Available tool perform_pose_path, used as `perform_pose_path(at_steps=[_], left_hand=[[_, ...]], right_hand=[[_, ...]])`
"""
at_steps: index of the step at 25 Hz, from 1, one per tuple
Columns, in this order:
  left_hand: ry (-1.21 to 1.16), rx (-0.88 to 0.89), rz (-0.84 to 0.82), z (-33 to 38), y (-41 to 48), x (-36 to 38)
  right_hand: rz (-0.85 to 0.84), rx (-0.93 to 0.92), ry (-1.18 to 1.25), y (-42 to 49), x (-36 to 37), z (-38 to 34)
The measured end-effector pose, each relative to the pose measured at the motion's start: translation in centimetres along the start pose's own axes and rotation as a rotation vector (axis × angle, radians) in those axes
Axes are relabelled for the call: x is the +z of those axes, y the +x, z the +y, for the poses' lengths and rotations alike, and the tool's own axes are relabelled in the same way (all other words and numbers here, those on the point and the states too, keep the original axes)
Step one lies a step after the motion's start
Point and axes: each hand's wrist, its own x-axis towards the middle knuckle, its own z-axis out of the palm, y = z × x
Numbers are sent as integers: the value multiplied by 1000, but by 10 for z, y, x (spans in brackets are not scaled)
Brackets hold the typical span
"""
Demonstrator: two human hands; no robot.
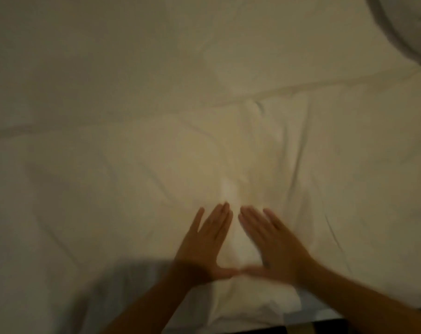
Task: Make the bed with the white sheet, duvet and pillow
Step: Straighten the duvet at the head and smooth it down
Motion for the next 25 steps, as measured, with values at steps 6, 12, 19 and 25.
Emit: perform_pose_path(at_steps=[6, 12, 19, 25], left_hand=[[-19, 71, 9, 40, -18, 17], [34, 60, -5, 27, 79, -7], [120, -176, 136, 10, 253, -44], [75, -274, 162, 31, 311, -44]], right_hand=[[27, -109, 22, -61, 14, -9], [56, -165, -33, -16, -25, 106], [106, -99, -209, 91, -79, 275], [131, 44, -94, 108, -74, 300]])
